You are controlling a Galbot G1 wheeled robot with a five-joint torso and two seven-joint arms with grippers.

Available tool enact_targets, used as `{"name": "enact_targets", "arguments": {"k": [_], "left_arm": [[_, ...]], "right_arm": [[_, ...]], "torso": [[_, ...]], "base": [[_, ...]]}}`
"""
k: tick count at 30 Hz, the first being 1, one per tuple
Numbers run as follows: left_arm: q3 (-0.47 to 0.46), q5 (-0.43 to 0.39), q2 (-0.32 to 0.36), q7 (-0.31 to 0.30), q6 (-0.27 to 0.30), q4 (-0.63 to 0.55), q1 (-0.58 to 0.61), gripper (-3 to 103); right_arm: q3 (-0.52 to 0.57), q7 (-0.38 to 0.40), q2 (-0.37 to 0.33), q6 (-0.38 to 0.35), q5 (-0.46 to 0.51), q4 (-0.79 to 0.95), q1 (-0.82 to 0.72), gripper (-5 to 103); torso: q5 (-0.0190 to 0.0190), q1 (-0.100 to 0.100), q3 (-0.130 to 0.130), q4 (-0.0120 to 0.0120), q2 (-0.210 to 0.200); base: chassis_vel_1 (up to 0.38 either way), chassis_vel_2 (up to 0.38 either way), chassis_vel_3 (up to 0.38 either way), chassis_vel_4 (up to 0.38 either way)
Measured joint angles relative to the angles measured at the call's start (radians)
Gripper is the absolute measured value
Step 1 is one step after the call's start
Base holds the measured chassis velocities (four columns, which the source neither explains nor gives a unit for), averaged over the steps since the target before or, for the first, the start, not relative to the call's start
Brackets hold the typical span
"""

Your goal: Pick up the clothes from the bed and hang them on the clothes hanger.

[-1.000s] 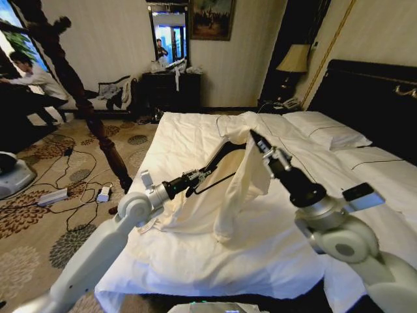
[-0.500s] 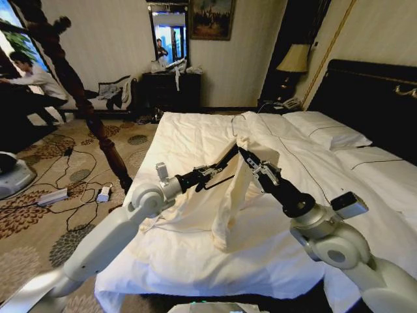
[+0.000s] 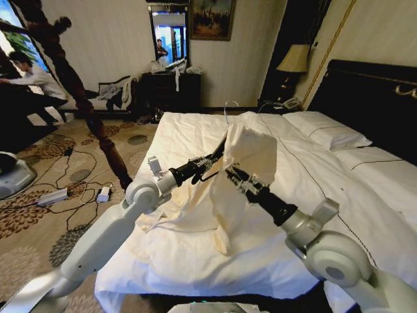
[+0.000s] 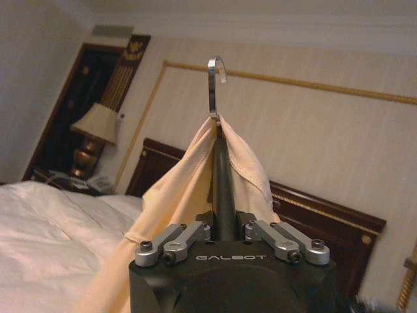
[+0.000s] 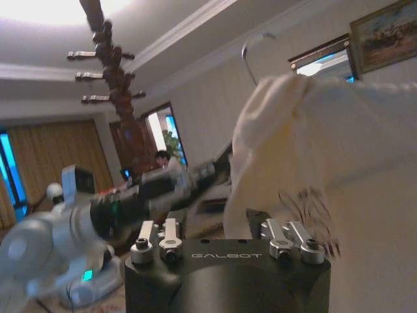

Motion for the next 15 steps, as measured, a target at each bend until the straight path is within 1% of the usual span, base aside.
{"name": "enact_targets", "arguments": {"k": [1, 2, 3, 4, 5, 6, 8, 9, 10, 11, 12, 13, 14, 15], "left_arm": [[-0.011, -0.003, 0.004, 0.006, -0.001, 0.005, -0.002, 16], [-0.011, -0.003, 0.004, 0.006, -0.001, 0.005, -0.002, 16], [-0.025, -0.008, 0.018, 0.018, -0.003, 0.014, -0.003, 16], [-0.025, -0.008, 0.018, 0.018, -0.003, 0.014, -0.003, 16], [-0.041, -0.015, 0.042, 0.037, -0.005, 0.021, -0.003, 16], [-0.071, -0.049, 0.143, 0.113, -0.018, 0.032, 0.010, 16], [-0.078, -0.059, 0.183, 0.168, -0.028, 0.040, 0.015, 16], [-0.078, -0.059, 0.183, 0.168, -0.028, 0.040, 0.015, 16], [-0.081, -0.063, 0.214, 0.227, -0.038, 0.049, 0.017, 16], [-0.085, -0.065, 0.237, 0.282, -0.047, 0.058, 0.019, 16], [-0.088, -0.072, 0.260, 0.370, -0.058, 0.076, 0.023, 16], [-0.093, -0.084, 0.278, 0.538, -0.064, 0.115, 0.025, 16], [-0.101, -0.079, 0.288, 0.671, -0.062, 0.149, 0.027, 16], [-0.108, -0.069, 0.298, 0.749, -0.056, 0.174, 0.030, 16]], "right_arm": [[0.002, -0.005, -0.002, 0.002, -0.017, 0.000, -0.006, 56], [0.002, -0.005, -0.002, 0.002, -0.017, 0.000, -0.006, 56], [0.012, -0.009, -0.005, 0.011, -0.042, 0.000, -0.006, 61], [0.012, -0.009, -0.005, 0.011, -0.042, 0.000, -0.006, 61], [0.030, -0.026, -0.013, 0.025, -0.069, -0.011, 0.006, 67], [0.087, -0.161, -0.063, 0.128, -0.071, -0.090, 0.064, 78], [0.103, -0.229, -0.091, 0.186, -0.040, -0.117, 0.080, 89], [0.103, -0.229, -0.091, 0.186, -0.040, -0.117, 0.080, 89], [0.110, -0.289, -0.117, 0.238, -0.004, -0.137, 0.088, 94], [0.113, -0.344, -0.138, 0.272, 0.031, -0.152, 0.092, 97], [0.118, -0.438, -0.167, 0.305, 0.080, -0.174, 0.098, 99], [0.123, -0.573, -0.201, 0.328, 0.128, -0.210, 0.110, 99], [0.130, -0.665, -0.225, 0.333, 0.150, -0.243, 0.120, 100], [0.140, -0.724, -0.246, 0.332, 0.170, -0.273, 0.126, 100]], "torso": [[0.0000, 0.000, 0.000, -0.0002, 0.000], [0.0000, 0.000, 0.000, -0.0002, 0.000], [0.0000, 0.000, 0.000, -0.0002, 0.000], [0.0000, 0.000, 0.000, -0.0002, 0.000], [-0.0003, 0.000, 0.000, -0.0004, 0.000], [0.0003, 0.000, 0.000, 0.0010, 0.000], [0.0000, 0.000, 0.000, 0.0010, 0.000], [0.0000, 0.000, 0.000, 0.0010, 0.000], [-0.0003, 0.000, 0.000, 0.0008, 0.000], [-0.0002, 0.000, 0.000, 0.0003, 0.000], [0.0002, 0.000, 0.000, 0.0001, 0.000], [0.0001, 0.000, 0.000, 0.0001, 0.000], [-0.0003, 0.000, 0.000, 0.0000, 0.000], [-0.0002, 0.000, 0.000, 0.0001, 0.000]], "base": [[0.000, 0.000, 0.000, 0.000], [0.000, 0.000, 0.000, 0.000], [0.000, 0.000, 0.000, 0.000], [0.000, 0.000, 0.000, 0.000], [0.000, 0.000, 0.000, 0.000], [0.000, 0.000, 0.000, 0.000], [0.000, 0.000, 0.000, 0.000], [0.000, 0.000, 0.000, 0.000], [0.000, 0.000, 0.000, 0.000], [0.000, 0.000, 0.000, 0.000], [0.000, 0.000, 0.000, 0.000], [0.000, 0.000, 0.000, 0.000], [0.000, 0.000, 0.000, 0.000], [0.000, 0.000, 0.000, 0.000]]}}
